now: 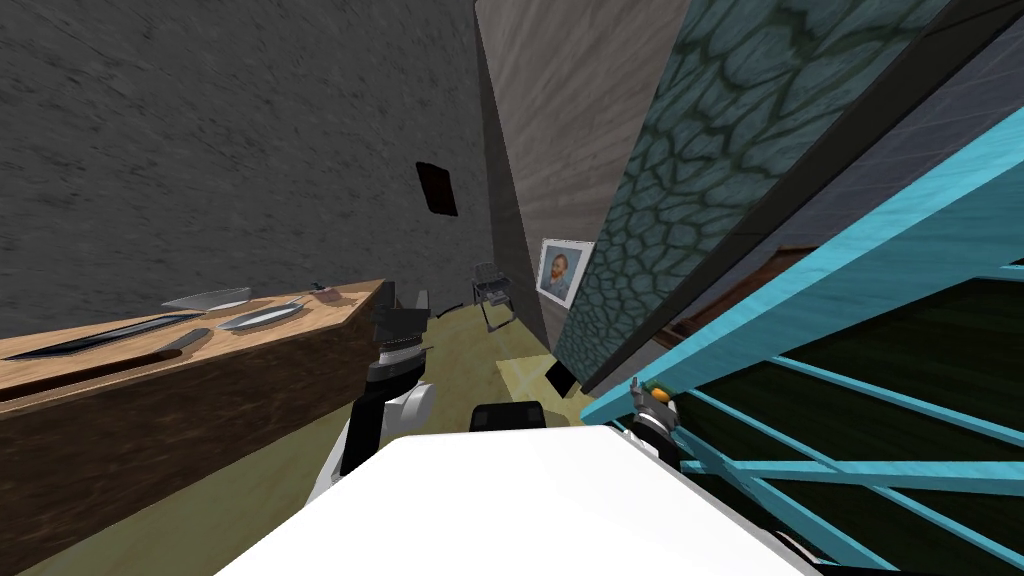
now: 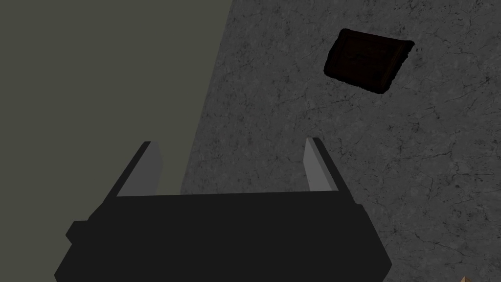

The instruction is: Pull the door open

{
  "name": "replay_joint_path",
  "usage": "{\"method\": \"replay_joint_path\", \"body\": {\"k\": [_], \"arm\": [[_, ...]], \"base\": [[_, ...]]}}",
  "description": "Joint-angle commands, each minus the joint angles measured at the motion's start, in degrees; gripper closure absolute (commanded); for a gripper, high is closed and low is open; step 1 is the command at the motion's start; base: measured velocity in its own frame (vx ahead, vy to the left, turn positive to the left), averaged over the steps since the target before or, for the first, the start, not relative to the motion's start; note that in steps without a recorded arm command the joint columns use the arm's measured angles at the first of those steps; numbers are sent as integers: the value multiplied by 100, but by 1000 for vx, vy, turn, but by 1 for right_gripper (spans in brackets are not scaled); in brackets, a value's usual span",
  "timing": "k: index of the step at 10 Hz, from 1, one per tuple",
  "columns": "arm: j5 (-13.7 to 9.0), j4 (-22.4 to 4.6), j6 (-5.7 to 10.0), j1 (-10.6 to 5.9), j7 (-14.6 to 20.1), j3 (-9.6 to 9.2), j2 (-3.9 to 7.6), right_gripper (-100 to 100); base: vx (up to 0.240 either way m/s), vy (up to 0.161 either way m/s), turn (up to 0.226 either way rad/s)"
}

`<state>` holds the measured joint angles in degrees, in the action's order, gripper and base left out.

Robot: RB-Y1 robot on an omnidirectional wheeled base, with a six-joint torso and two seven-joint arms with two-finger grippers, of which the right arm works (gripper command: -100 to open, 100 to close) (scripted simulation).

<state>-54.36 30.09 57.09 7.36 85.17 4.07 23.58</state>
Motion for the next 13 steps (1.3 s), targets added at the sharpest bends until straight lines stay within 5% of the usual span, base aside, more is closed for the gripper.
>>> {"method": "replay_joint_path", "body": {"k": [1, 6, 12, 13], "arm": [[98, -286, 120, -252, 190, -125, -13, 100], [335, -249, 107, -155, 469, -402, 79, 100], [424, -78, 107, -22, 528, -529, 125, 100], [550, -1, 138, 25, 640, -707, 158, 100]], "base": [[-14, -12, -7], [-16, -104, -45], [-95, 12, 25], [-197, 15, 81]]}}
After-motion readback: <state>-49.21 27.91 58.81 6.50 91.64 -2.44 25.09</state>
